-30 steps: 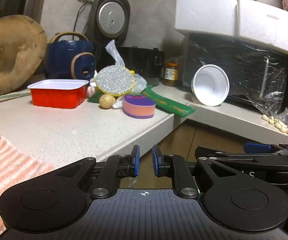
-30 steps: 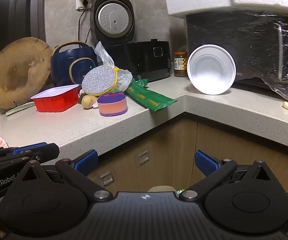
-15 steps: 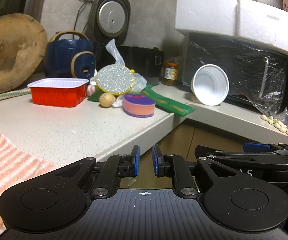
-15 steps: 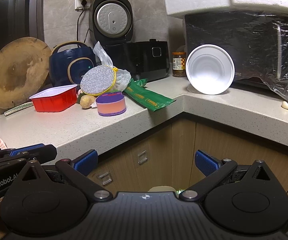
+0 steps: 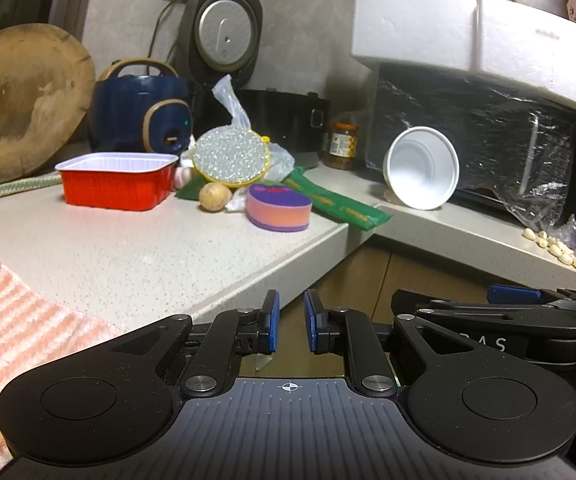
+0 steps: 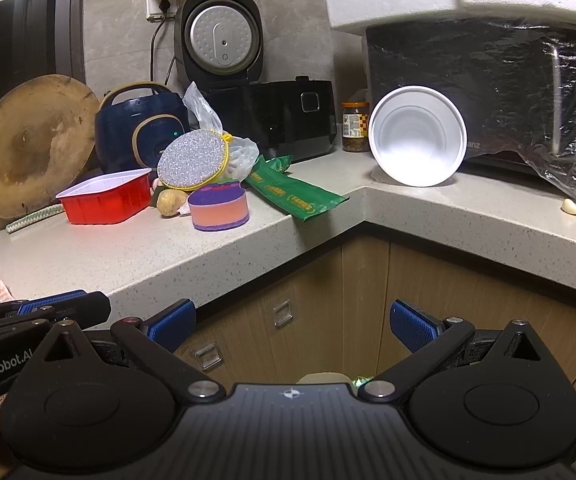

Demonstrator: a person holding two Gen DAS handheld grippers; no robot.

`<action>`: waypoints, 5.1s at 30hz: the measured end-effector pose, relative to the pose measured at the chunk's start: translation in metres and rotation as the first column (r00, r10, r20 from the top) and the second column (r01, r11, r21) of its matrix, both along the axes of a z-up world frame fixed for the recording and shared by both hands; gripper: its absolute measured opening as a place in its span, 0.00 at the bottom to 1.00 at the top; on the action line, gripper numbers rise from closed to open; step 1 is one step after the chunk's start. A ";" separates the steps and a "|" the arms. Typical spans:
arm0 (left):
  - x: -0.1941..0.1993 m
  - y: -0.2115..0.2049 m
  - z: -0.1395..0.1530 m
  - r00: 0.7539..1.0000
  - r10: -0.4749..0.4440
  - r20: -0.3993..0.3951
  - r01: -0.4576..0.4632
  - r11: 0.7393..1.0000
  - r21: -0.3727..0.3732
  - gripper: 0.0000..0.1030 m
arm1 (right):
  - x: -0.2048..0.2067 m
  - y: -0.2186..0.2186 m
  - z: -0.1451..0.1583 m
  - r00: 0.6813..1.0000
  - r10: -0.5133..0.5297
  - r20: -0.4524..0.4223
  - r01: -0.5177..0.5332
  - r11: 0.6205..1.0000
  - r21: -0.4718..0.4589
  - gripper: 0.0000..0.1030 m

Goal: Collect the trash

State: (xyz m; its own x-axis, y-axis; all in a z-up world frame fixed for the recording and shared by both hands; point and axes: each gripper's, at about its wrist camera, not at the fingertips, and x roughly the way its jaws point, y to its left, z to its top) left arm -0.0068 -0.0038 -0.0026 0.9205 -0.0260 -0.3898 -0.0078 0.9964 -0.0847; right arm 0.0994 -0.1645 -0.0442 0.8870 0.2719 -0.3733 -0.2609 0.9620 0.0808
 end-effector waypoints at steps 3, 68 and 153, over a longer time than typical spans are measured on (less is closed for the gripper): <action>0.000 0.001 -0.001 1.000 0.002 -0.002 -0.002 1.000 -0.002 0.17 | 0.001 0.000 0.000 1.000 0.000 -0.001 0.000 1.000 0.006 1.00; 0.202 0.242 0.048 0.809 0.512 -0.289 -0.588 0.692 -0.420 0.19 | 0.177 0.085 0.043 0.904 0.422 -0.066 -0.419 0.907 0.052 1.00; 0.090 0.138 0.071 0.981 0.097 -0.169 -0.143 0.948 -0.286 0.12 | 0.104 0.000 0.071 0.918 0.389 0.080 -0.396 0.911 0.111 0.72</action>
State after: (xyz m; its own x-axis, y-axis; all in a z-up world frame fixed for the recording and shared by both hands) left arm 0.0831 0.1337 0.0682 0.8549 -0.0539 -0.5161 -0.1614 0.9176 -0.3632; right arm 0.2035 -0.1648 0.0266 0.7172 0.6428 -0.2690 -0.6230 0.7645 0.1657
